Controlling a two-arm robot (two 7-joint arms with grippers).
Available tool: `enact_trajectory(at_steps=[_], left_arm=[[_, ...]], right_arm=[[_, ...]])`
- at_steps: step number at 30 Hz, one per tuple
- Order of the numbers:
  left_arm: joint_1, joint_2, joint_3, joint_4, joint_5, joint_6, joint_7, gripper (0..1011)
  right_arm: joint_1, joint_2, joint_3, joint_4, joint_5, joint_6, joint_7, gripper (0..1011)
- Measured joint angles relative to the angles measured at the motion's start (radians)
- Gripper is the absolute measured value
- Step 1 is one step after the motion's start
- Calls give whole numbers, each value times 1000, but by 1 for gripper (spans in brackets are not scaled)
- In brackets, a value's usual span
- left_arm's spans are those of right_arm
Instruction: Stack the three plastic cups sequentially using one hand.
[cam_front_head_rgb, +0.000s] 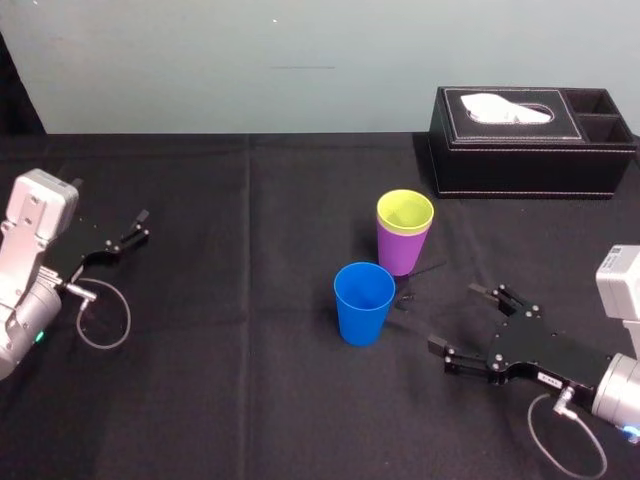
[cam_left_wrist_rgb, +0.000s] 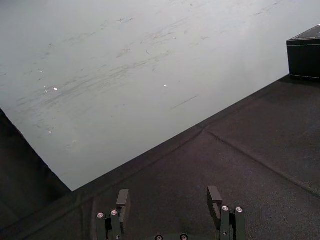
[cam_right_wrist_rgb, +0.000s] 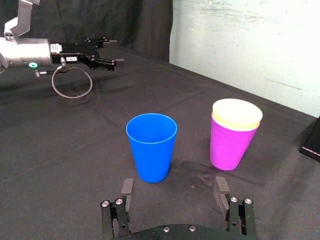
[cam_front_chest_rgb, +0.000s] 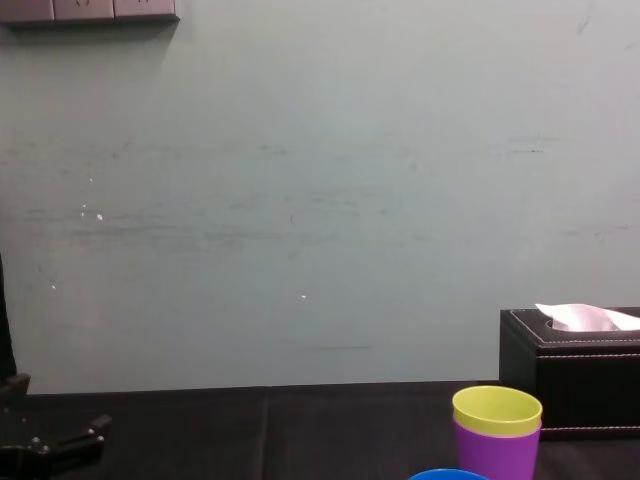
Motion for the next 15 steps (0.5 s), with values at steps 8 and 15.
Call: enact_trajectory(at_steps=[8,15], left_arm=[[0,0,0,0,0,0,0,1011],[0,0,0,0,0,0,0,1011]], right_arm=[[7,-2,-13,8,-11,5,3,1003],[17,0,-32,17,-18,0,26,1003]])
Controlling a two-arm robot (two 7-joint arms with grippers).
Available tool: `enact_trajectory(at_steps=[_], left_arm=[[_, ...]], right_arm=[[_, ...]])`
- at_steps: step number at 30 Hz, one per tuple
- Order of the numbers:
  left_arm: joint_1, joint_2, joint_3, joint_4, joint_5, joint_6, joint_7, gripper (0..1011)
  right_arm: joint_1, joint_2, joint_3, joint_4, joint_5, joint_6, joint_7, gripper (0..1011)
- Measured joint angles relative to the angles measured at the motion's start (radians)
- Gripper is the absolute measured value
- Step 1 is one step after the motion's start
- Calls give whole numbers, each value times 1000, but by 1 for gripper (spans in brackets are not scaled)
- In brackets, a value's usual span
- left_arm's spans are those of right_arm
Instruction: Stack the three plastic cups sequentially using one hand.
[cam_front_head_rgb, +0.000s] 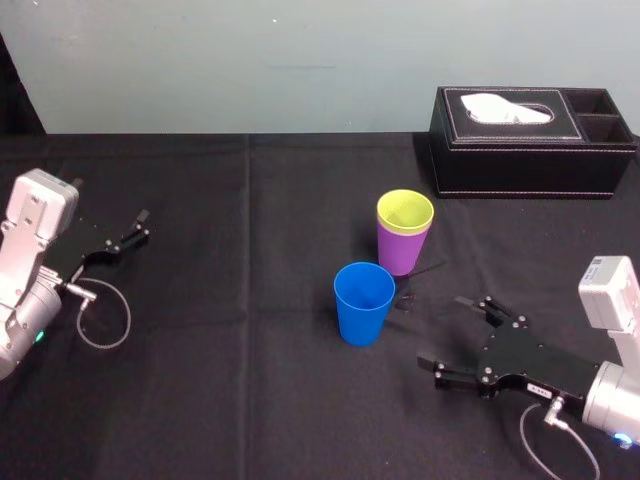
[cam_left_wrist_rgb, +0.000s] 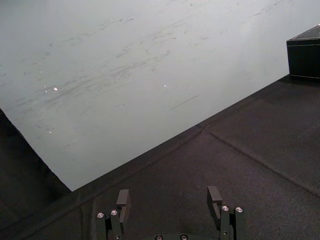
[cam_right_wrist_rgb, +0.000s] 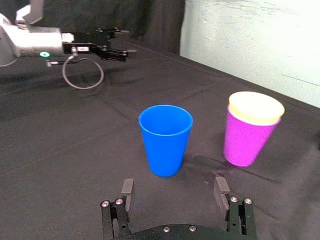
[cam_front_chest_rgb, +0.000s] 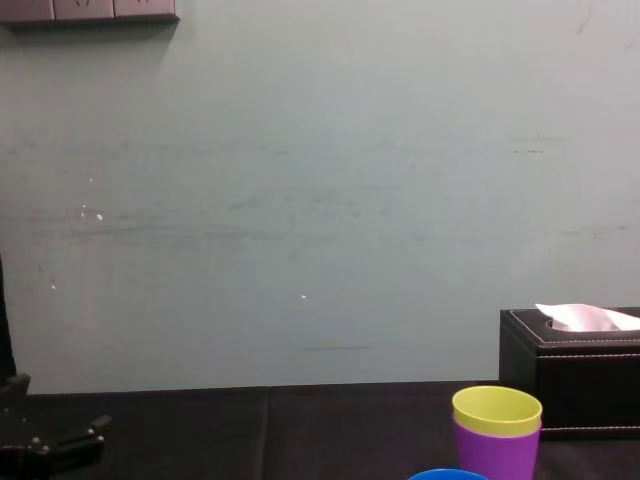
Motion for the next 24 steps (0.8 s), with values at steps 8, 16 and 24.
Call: enact_trajectory(at_steps=[8,16,24], left_arm=[[0,0,0,0,0,0,0,1012],[0,0,0,0,0,0,0,1011],[0,0,0,0,0,0,0,1011]], right_arm=[[50,-16,-37,44,-5,-19,36,1003],[98,-47,-70,73,0,13,37,1003],[148,-77,-109,97,17,63,35,1003]])
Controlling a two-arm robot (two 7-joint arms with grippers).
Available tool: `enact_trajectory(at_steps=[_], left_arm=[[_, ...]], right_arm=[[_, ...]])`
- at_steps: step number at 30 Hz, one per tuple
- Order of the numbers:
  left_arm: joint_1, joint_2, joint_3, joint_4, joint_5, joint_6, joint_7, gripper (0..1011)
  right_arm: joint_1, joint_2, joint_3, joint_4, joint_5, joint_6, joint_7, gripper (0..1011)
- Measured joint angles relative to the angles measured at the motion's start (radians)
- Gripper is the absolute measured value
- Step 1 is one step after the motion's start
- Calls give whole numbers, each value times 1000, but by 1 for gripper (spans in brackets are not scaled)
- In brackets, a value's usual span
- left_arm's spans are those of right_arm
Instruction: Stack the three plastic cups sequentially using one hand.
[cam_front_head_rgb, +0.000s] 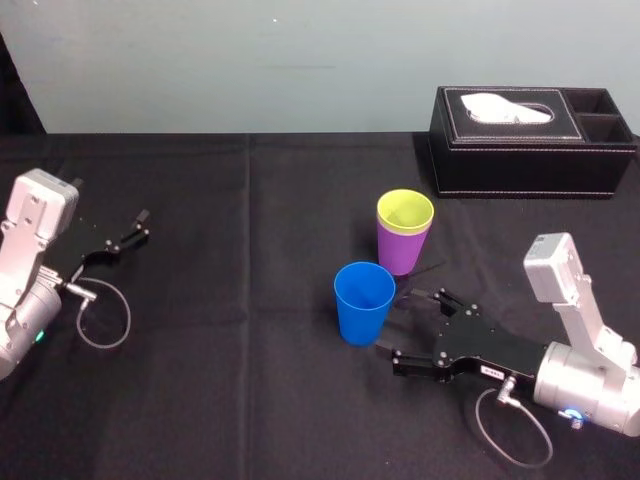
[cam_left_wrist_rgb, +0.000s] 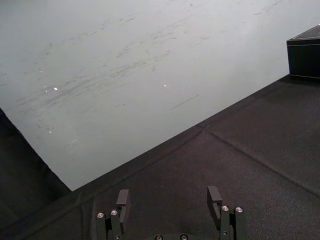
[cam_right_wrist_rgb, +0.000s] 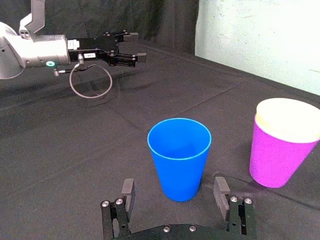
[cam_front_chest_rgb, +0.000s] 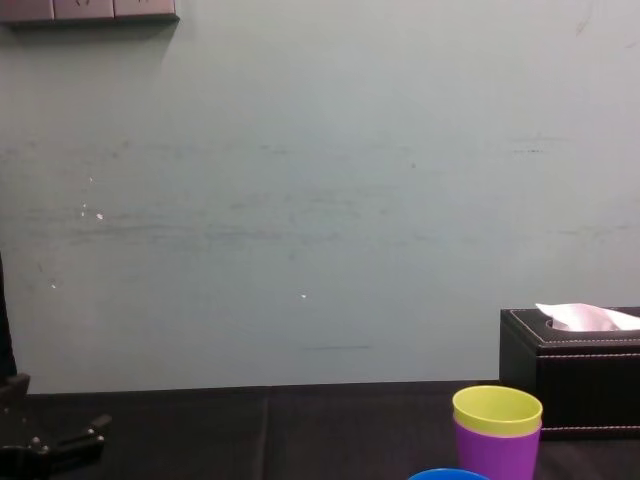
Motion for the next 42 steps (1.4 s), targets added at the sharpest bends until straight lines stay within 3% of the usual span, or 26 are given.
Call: enact_trajectory(at_steps=[11,42], left_arm=[[0,0,0,0,0,0,0,1011],[0,0,0,0,0,0,0,1011]], right_arm=[[47,-26,-39,35,-8,20,-20,1003],[143,-101,-101,117,-57,20,-36,1003]])
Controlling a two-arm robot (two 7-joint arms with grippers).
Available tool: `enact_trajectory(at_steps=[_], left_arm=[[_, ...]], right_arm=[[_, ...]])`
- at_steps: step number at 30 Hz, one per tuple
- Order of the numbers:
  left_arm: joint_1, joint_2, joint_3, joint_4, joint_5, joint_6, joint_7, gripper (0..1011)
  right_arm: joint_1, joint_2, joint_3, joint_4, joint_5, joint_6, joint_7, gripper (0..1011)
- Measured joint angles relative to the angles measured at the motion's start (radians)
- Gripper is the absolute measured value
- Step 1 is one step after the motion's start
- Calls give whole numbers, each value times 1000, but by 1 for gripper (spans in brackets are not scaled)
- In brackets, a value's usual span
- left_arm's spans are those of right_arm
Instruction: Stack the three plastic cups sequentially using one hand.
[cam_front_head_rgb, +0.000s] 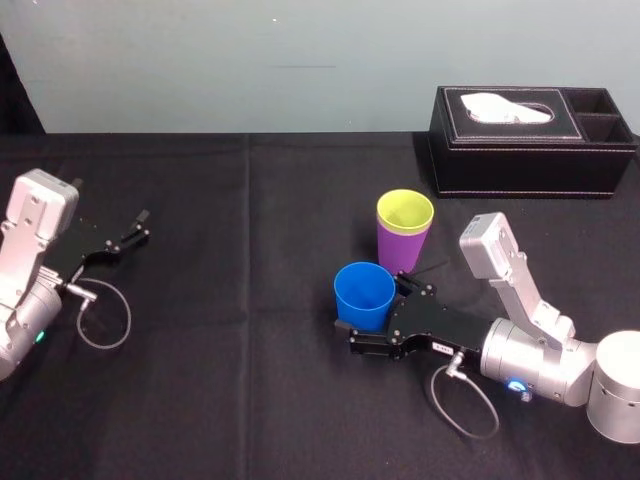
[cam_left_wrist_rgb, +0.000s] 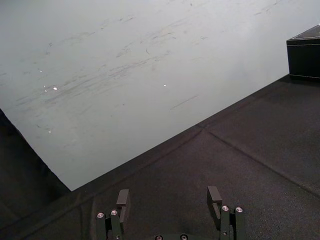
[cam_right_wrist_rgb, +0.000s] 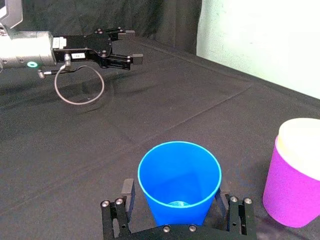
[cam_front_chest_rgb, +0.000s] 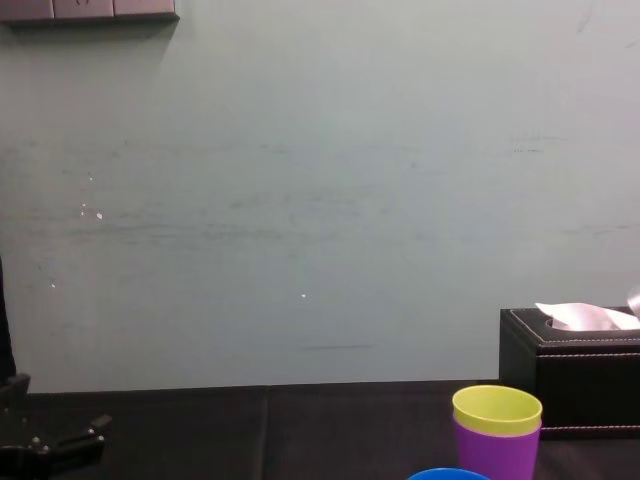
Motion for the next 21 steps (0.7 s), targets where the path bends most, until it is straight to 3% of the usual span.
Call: enact_trajectory(at_steps=[17,21], left_arm=[[0,0,0,0,0,0,0,1011],[0,0,0,0,0,0,0,1011]], right_arm=[[3,-16,-2,12,-7,-21,-7,1003],[3,-15,-2,11,-7,-21,-6,965]])
